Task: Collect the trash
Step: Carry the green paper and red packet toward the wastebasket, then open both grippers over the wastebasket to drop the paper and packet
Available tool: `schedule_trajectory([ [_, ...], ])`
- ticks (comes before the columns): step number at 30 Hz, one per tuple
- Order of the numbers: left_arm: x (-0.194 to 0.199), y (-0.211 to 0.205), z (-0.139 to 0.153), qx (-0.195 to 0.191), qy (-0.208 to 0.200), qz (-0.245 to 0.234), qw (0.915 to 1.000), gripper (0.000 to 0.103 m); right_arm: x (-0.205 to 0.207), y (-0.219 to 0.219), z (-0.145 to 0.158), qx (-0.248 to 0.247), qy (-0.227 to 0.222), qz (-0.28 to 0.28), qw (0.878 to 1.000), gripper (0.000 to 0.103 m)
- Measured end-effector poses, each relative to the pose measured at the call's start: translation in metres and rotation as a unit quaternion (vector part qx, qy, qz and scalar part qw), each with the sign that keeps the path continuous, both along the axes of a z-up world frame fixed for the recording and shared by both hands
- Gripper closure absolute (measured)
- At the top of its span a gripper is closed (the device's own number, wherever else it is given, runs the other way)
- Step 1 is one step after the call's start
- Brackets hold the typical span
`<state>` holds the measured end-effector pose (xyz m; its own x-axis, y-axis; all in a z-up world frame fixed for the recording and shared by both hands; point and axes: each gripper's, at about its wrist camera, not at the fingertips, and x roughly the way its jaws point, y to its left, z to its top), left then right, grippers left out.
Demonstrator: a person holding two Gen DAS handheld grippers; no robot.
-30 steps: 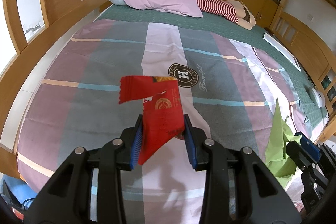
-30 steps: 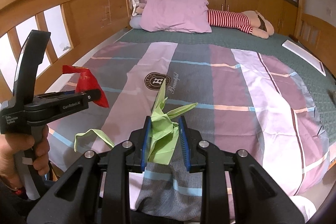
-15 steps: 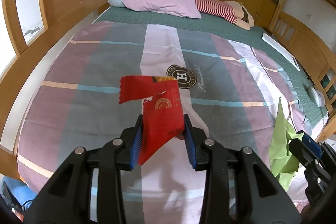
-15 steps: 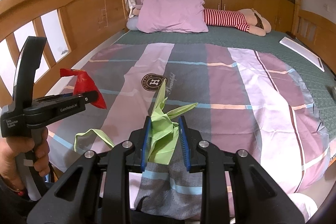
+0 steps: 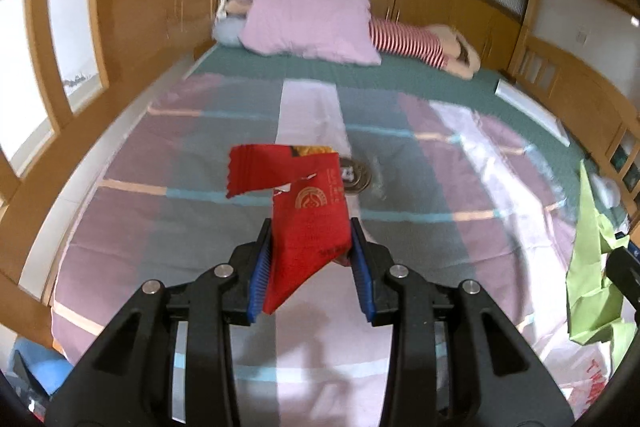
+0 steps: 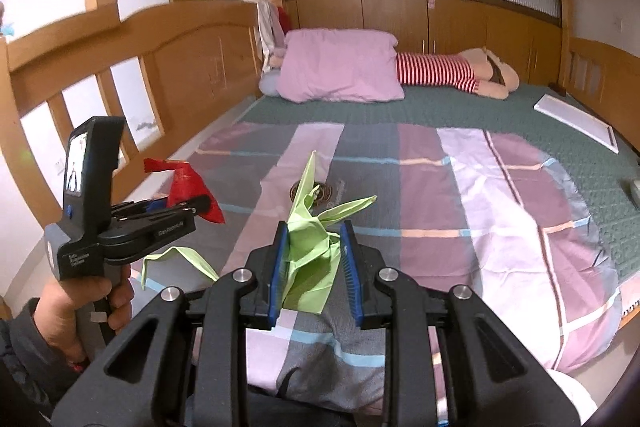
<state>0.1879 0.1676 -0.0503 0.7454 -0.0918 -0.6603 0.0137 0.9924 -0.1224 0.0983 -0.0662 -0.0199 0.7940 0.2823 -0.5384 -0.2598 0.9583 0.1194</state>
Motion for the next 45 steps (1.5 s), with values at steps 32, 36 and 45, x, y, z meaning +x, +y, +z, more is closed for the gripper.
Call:
schedule_trajectory([
  [32,-0.149,-0.195,0.032,-0.062,0.056,-0.281,0.9561,0.066,-0.163,-0.194,-0.076,-0.019,0.162,-0.136,0.977,0.076],
  [36,-0.154,-0.217,0.009,-0.083,0.104,-0.327,0.9357,0.066,-0.168,-0.198,-0.083,-0.015,0.174,-0.143,0.974,0.066],
  [45,-0.16,-0.238,-0.027,-0.085,0.168,-0.358,0.9148,0.017,-0.181,-0.202,-0.07,-0.089,0.124,-0.188,0.97,0.031],
])
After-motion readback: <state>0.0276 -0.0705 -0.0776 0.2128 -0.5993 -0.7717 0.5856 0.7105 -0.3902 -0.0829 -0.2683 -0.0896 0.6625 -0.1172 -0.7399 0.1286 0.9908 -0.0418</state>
